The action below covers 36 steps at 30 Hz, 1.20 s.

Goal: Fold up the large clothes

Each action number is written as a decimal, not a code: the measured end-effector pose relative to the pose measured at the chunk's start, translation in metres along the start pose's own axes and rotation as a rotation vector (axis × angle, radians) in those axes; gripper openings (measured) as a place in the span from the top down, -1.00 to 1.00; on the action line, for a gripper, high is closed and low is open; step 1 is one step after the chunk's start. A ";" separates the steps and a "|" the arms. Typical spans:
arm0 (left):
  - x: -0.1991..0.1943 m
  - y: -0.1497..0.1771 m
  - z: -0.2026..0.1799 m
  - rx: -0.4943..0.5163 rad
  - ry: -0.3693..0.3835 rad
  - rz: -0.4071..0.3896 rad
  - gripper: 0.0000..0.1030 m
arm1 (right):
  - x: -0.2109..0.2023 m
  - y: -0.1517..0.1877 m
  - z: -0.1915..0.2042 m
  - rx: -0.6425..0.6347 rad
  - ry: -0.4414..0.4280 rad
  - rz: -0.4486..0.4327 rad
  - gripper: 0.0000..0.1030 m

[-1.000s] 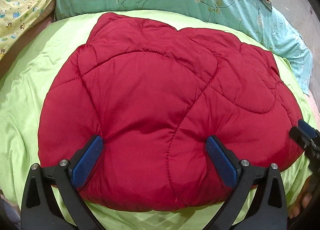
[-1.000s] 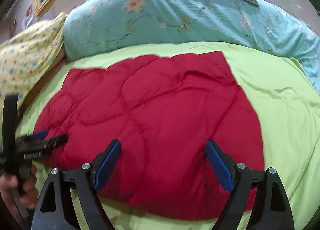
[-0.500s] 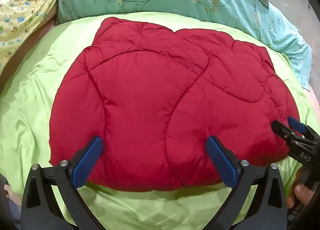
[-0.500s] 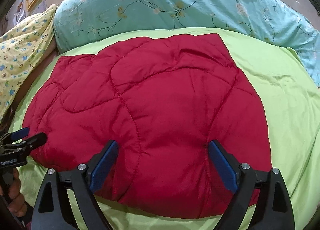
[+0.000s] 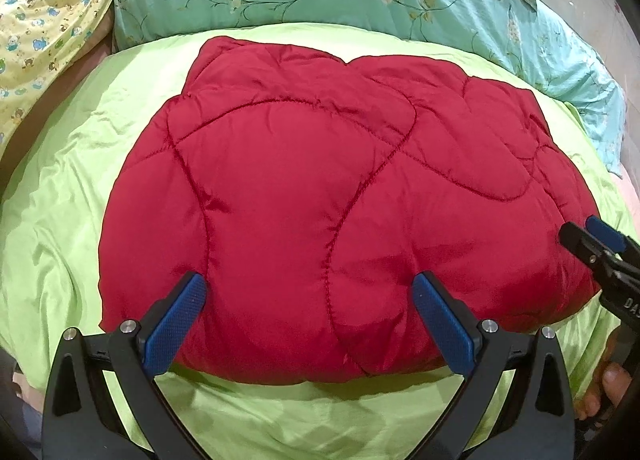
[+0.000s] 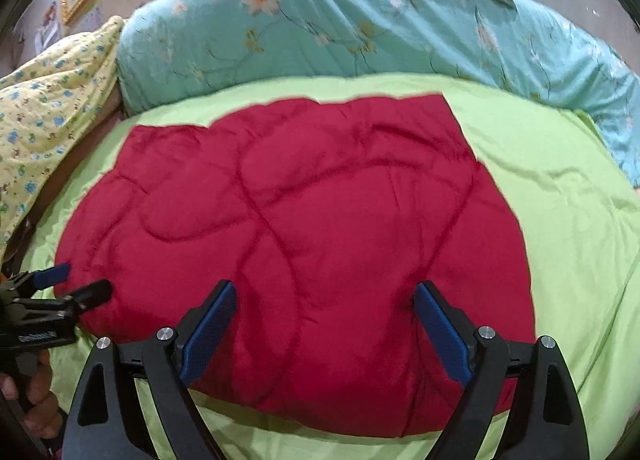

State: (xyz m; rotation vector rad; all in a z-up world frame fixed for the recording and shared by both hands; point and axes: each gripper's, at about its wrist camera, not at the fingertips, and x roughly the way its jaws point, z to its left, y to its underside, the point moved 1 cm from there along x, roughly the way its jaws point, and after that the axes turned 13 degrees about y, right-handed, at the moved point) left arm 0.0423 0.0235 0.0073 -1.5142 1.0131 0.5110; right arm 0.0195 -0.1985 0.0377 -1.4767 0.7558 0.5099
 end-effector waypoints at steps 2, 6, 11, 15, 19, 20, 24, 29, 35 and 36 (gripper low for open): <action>-0.001 -0.004 0.000 0.002 0.000 0.001 -1.00 | 0.002 -0.006 0.004 -0.010 -0.019 0.010 -0.75; -0.007 -0.019 -0.002 0.016 0.005 -0.022 -1.00 | 0.010 -0.020 0.011 -0.039 -0.023 0.033 -0.75; 0.004 -0.043 0.003 0.025 -0.009 -0.024 -1.00 | 0.034 -0.033 0.012 -0.070 0.006 0.081 -0.77; 0.032 -0.053 0.015 -0.006 0.003 0.032 -1.00 | 0.057 -0.036 0.004 -0.062 0.009 0.122 -0.84; 0.047 -0.060 0.018 -0.007 -0.007 0.039 -1.00 | 0.074 -0.042 -0.001 -0.048 0.017 0.142 -0.85; 0.049 -0.062 0.017 -0.004 -0.012 0.041 -1.00 | 0.078 -0.043 -0.001 -0.049 0.020 0.145 -0.85; 0.056 -0.065 0.019 0.005 -0.019 0.044 -1.00 | 0.088 -0.047 -0.001 -0.048 0.032 0.148 -0.86; 0.062 -0.066 0.018 0.015 -0.030 0.046 -1.00 | 0.098 -0.050 -0.002 -0.039 0.033 0.152 -0.87; 0.069 -0.070 0.019 0.018 -0.044 0.056 -1.00 | 0.088 -0.053 -0.008 0.000 0.013 0.135 -0.83; 0.069 -0.070 0.019 0.020 -0.045 0.055 -1.00 | 0.079 -0.052 -0.009 0.017 0.001 0.127 -0.77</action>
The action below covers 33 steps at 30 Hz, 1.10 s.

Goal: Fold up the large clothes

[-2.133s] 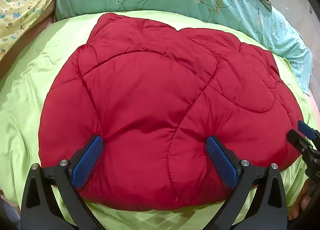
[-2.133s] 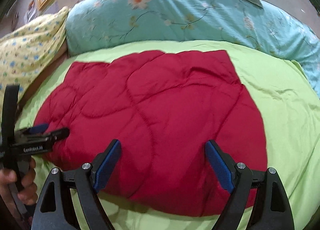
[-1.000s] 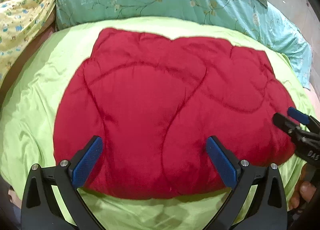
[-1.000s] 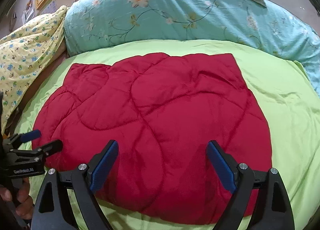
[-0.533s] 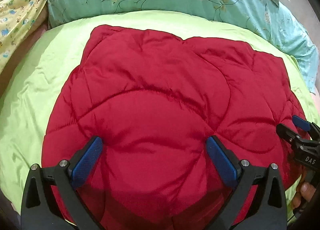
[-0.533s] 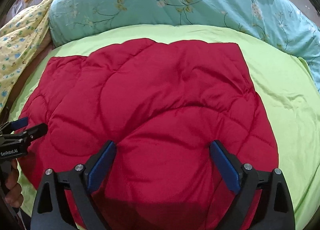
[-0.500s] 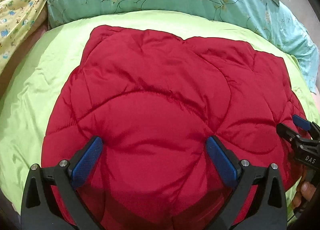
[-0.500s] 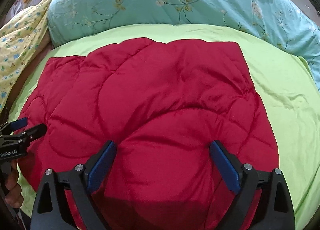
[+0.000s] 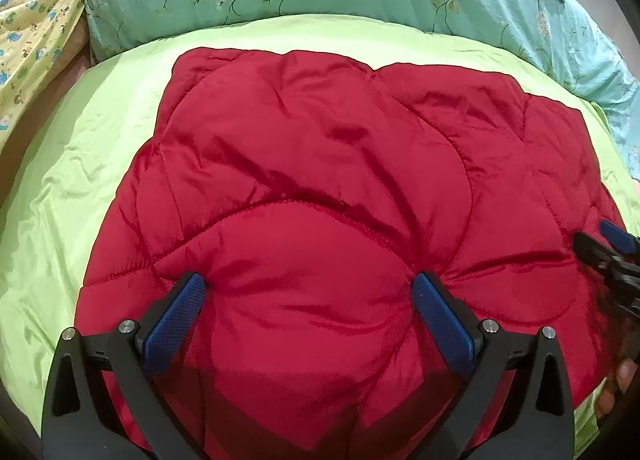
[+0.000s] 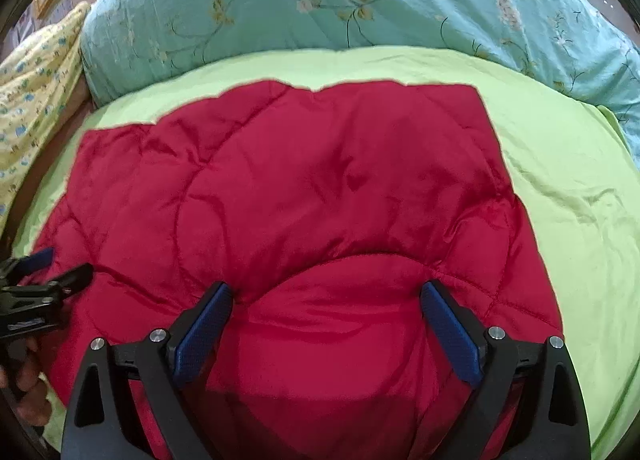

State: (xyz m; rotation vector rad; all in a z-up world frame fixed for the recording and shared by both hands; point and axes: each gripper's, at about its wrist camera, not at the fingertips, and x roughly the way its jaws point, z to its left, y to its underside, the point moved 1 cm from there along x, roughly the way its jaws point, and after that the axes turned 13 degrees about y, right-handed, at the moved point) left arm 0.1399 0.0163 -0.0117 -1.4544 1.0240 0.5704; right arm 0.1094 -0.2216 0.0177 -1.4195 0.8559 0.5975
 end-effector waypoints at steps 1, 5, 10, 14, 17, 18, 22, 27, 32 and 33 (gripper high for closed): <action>0.000 0.001 0.000 0.002 -0.002 -0.002 -1.00 | -0.007 0.001 -0.002 0.011 -0.017 -0.009 -0.74; 0.000 0.001 -0.001 0.003 -0.008 -0.006 -1.00 | -0.028 0.011 0.003 -0.019 -0.021 -0.037 -0.73; -0.004 0.002 -0.003 0.002 -0.014 -0.008 -1.00 | 0.001 0.018 0.006 -0.060 0.020 0.009 -0.81; -0.015 0.008 -0.006 -0.001 -0.019 -0.006 -1.00 | 0.006 0.018 0.008 -0.063 0.028 0.009 -0.84; -0.029 0.018 -0.009 0.000 0.000 -0.015 -1.00 | 0.006 0.018 0.005 -0.057 0.020 0.006 -0.85; -0.036 0.024 -0.010 -0.006 0.026 -0.022 -1.00 | 0.007 0.019 0.005 -0.057 0.020 0.005 -0.85; -0.057 0.049 -0.013 -0.012 0.080 -0.035 -1.00 | 0.004 0.022 0.007 -0.055 0.019 0.001 -0.85; -0.045 0.055 -0.010 -0.004 0.056 0.007 -1.00 | -0.009 0.022 0.004 -0.033 0.013 0.005 -0.80; -0.043 0.056 -0.013 0.007 0.043 0.003 -1.00 | -0.050 0.031 -0.006 -0.010 -0.020 -0.043 -0.80; -0.042 0.057 -0.015 0.011 0.037 0.002 -1.00 | -0.052 0.033 -0.007 -0.015 -0.021 -0.038 -0.81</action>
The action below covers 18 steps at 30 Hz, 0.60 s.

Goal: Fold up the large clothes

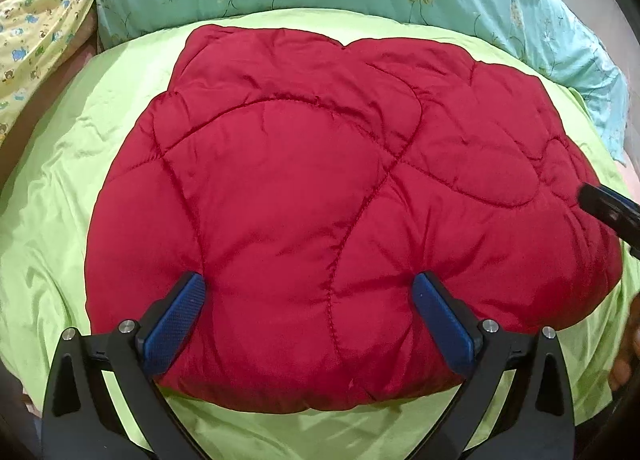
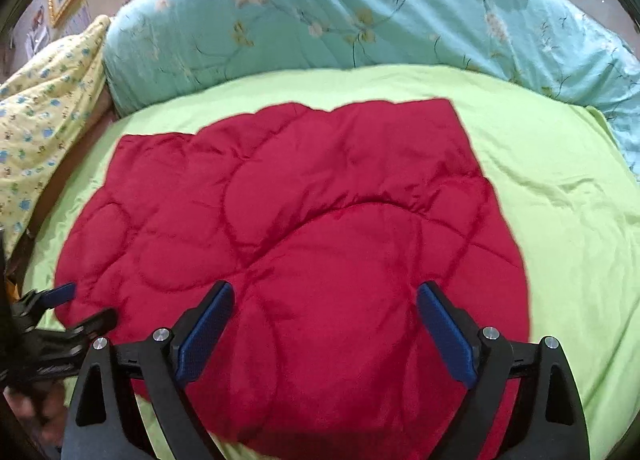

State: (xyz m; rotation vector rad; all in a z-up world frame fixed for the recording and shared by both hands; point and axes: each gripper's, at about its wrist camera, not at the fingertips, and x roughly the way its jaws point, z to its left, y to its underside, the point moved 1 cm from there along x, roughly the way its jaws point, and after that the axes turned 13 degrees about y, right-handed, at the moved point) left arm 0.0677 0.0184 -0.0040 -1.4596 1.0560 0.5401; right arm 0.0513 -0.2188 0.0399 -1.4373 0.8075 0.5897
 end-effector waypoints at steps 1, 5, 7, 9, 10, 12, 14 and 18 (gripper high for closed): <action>0.000 0.001 -0.001 0.003 -0.005 -0.002 -1.00 | 0.001 0.003 -0.001 -0.005 -0.001 0.012 -0.81; 0.001 0.003 -0.002 0.011 -0.006 -0.004 -1.00 | 0.026 0.018 0.003 -0.055 0.019 0.067 -0.85; 0.001 0.003 -0.002 0.018 -0.008 -0.006 -1.00 | 0.032 0.020 0.004 -0.057 0.030 0.065 -0.90; 0.001 0.004 -0.002 0.020 -0.007 -0.009 -1.00 | 0.037 0.019 0.005 -0.062 0.040 0.062 -0.95; 0.001 0.004 -0.001 0.023 -0.006 -0.011 -1.00 | 0.039 0.019 0.005 -0.061 0.040 0.062 -0.95; 0.002 0.005 0.000 0.025 -0.005 -0.015 -1.00 | 0.041 0.019 0.005 -0.058 0.040 0.060 -0.96; 0.002 0.006 0.000 0.029 -0.007 -0.018 -1.00 | 0.042 0.019 0.005 -0.056 0.044 0.056 -0.96; 0.003 0.006 0.000 0.033 -0.007 -0.022 -1.00 | 0.034 0.019 0.005 -0.043 0.050 0.050 -0.95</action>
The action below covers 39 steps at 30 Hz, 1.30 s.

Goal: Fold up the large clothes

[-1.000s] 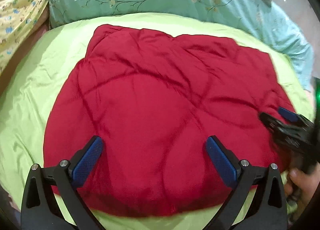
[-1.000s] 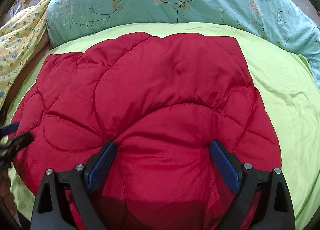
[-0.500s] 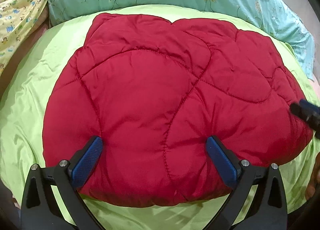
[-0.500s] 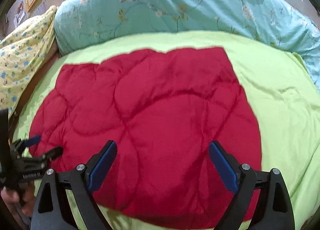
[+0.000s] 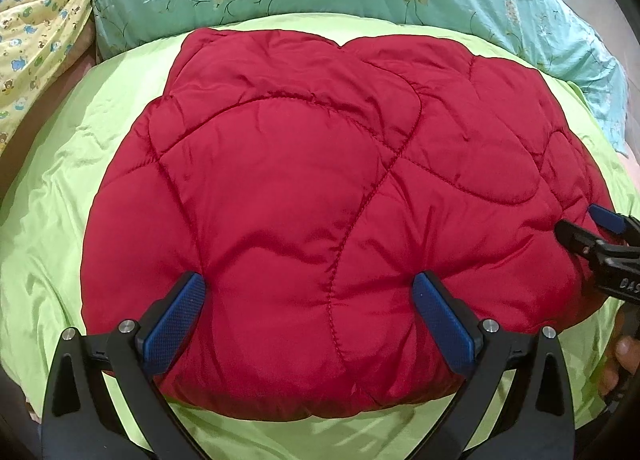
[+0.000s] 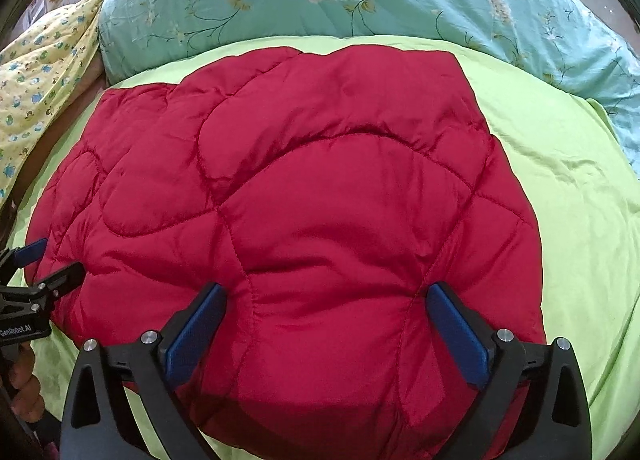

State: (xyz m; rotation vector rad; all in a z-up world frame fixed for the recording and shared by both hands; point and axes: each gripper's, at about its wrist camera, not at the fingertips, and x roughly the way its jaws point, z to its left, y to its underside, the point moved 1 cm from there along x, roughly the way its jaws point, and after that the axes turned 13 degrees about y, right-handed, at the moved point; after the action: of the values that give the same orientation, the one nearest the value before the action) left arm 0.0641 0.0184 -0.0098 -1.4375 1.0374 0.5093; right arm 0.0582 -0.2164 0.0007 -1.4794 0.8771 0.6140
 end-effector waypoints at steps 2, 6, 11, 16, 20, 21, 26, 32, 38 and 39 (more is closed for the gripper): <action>0.000 0.000 0.001 -0.001 0.003 -0.001 -1.00 | -0.012 0.000 -0.003 0.020 0.005 -0.016 -0.87; 0.000 0.001 -0.001 0.002 -0.001 -0.005 -1.00 | -0.017 -0.001 0.001 0.003 0.010 -0.028 -0.87; 0.001 0.001 0.000 0.012 -0.003 -0.010 -1.00 | 0.005 0.002 0.004 -0.004 0.019 -0.012 -0.96; 0.004 -0.001 0.000 0.015 -0.008 -0.012 -1.00 | 0.007 0.001 0.005 -0.005 0.019 -0.011 -0.98; 0.006 -0.003 0.001 0.017 -0.006 -0.012 -1.00 | 0.006 0.001 0.005 -0.002 0.019 -0.008 -0.98; 0.007 -0.004 0.001 0.017 -0.006 -0.011 -1.00 | 0.006 0.000 0.004 -0.002 0.018 -0.007 -0.98; 0.008 -0.007 0.003 0.019 -0.005 -0.006 -1.00 | 0.007 -0.001 0.003 -0.003 0.015 -0.001 -0.98; 0.001 -0.008 0.006 0.017 0.019 -0.008 -1.00 | 0.001 -0.003 0.000 0.013 0.006 0.003 -0.97; -0.017 0.000 0.006 -0.003 0.039 -0.006 -1.00 | -0.022 0.005 -0.006 0.029 -0.025 -0.008 -0.95; -0.020 0.002 0.005 -0.003 0.040 -0.009 -1.00 | -0.026 0.007 -0.006 0.028 -0.027 -0.010 -0.95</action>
State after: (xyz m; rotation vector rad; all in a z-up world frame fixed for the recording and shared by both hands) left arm 0.0538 0.0297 0.0045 -1.4599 1.0618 0.4779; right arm 0.0367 -0.2181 0.0179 -1.4465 0.8537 0.6109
